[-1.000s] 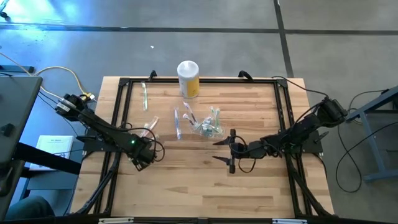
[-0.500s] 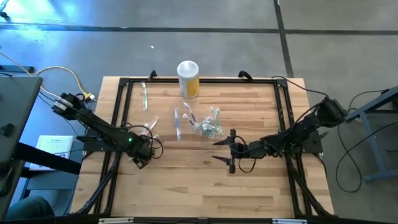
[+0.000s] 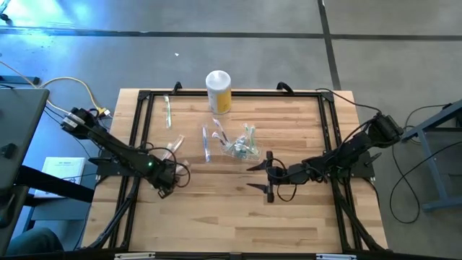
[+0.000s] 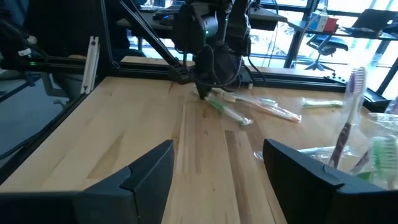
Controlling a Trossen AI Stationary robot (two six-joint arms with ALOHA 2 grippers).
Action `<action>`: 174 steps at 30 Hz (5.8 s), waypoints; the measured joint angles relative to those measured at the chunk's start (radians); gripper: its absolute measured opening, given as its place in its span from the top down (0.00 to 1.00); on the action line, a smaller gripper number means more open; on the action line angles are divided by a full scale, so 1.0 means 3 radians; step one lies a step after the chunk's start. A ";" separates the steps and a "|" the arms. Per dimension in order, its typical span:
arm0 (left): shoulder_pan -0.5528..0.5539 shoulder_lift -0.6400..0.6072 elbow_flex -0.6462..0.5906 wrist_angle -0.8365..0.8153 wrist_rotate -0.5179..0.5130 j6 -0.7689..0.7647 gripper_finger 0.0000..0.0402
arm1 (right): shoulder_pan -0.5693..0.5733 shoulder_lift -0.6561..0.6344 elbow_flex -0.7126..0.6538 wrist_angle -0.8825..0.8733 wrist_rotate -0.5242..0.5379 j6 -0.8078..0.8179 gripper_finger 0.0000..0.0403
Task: Pick & Place toothbrushing station
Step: Put the right green toothbrush into the right section of the transparent organizer
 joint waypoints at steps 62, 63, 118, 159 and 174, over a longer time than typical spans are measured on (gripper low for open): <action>-0.0244 0.2289 0.2812 0.2194 -0.4494 0.8136 1.00 | -0.0459 0.0340 0.0074 0.0140 -0.0969 0.1657 0.41; -0.0248 0.2289 0.2812 0.2247 -0.4475 0.8172 1.00 | -0.0460 0.0340 0.0074 0.0132 -0.0969 0.1658 0.41; -0.0341 0.2167 0.3109 0.2279 -0.4204 0.8214 0.74 | -0.0482 0.0337 0.0077 -0.0041 -0.1100 0.1379 0.96; 0.1273 -0.1065 0.0405 0.2576 -0.0820 0.4528 0.66 | -0.0819 -0.0707 -0.1063 0.1620 0.0274 -0.0388 0.96; 0.1449 -0.1041 0.0375 0.2693 -0.0294 0.4414 0.66 | -0.1136 0.0493 -0.1064 0.2524 0.0260 0.0034 0.96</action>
